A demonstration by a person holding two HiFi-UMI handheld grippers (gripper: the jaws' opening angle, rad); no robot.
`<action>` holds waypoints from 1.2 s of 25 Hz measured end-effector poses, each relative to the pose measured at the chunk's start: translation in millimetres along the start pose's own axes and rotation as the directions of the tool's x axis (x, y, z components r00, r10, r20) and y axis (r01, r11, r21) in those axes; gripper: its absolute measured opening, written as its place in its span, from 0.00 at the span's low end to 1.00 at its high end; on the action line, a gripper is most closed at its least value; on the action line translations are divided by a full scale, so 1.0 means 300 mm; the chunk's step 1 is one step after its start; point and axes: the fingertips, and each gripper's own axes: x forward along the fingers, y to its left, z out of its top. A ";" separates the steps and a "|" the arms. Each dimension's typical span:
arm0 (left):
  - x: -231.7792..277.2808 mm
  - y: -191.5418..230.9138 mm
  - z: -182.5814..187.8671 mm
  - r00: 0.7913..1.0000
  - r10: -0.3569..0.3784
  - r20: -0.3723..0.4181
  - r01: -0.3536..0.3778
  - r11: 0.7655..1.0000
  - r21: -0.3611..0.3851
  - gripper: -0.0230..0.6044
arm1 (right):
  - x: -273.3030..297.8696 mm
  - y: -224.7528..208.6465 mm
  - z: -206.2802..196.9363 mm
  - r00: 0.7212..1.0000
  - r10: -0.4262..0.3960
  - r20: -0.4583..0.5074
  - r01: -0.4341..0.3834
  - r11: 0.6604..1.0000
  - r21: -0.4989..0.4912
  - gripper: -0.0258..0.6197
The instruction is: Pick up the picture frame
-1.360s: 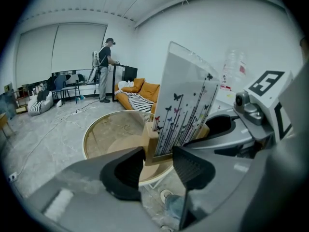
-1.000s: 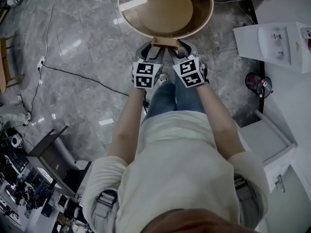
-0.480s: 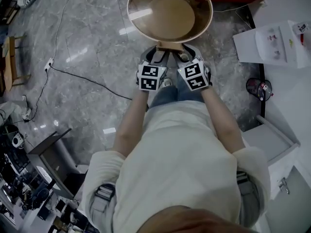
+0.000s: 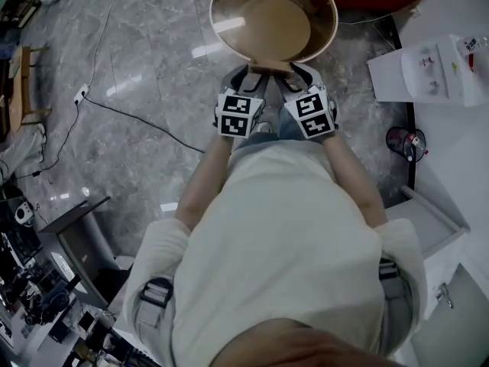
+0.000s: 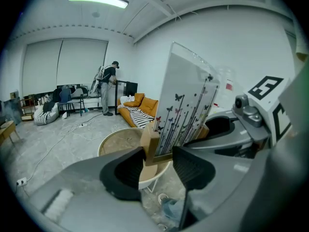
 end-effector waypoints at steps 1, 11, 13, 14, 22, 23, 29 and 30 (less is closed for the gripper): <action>-0.012 0.001 0.006 1.000 0.000 0.001 0.000 1.000 0.001 0.34 | -0.006 0.005 0.011 1.000 0.001 0.005 -0.001 1.000 -0.004 0.32; -0.060 -0.002 0.051 1.000 0.006 0.027 -0.006 1.000 0.009 0.34 | -0.042 0.019 0.065 0.999 -0.001 0.043 0.002 1.000 -0.031 0.32; -0.066 -0.002 0.056 0.999 0.005 0.031 -0.005 1.000 0.007 0.34 | -0.042 0.023 0.067 0.999 0.000 0.045 0.002 0.999 -0.034 0.32; -0.067 -0.002 0.056 0.999 0.005 0.032 -0.006 1.000 0.008 0.34 | -0.043 0.023 0.068 0.999 0.001 0.046 0.001 0.999 -0.033 0.32; -0.079 0.007 0.063 0.999 0.013 0.043 -0.014 1.000 0.019 0.34 | -0.045 0.031 0.079 0.999 0.000 0.054 0.003 0.999 -0.042 0.32; -0.077 0.008 0.058 0.999 0.014 0.043 -0.015 1.000 0.023 0.34 | -0.046 0.031 0.077 0.999 -0.001 0.054 0.003 0.999 -0.043 0.31; -0.079 0.000 0.060 0.999 0.008 0.051 -0.009 1.000 0.018 0.34 | -0.050 0.032 0.074 0.999 -0.001 0.051 0.003 0.999 -0.040 0.31; -0.079 -0.003 0.061 0.999 0.008 0.053 -0.009 1.000 0.019 0.34 | -0.052 0.031 0.072 0.999 0.000 0.051 0.002 0.999 -0.040 0.31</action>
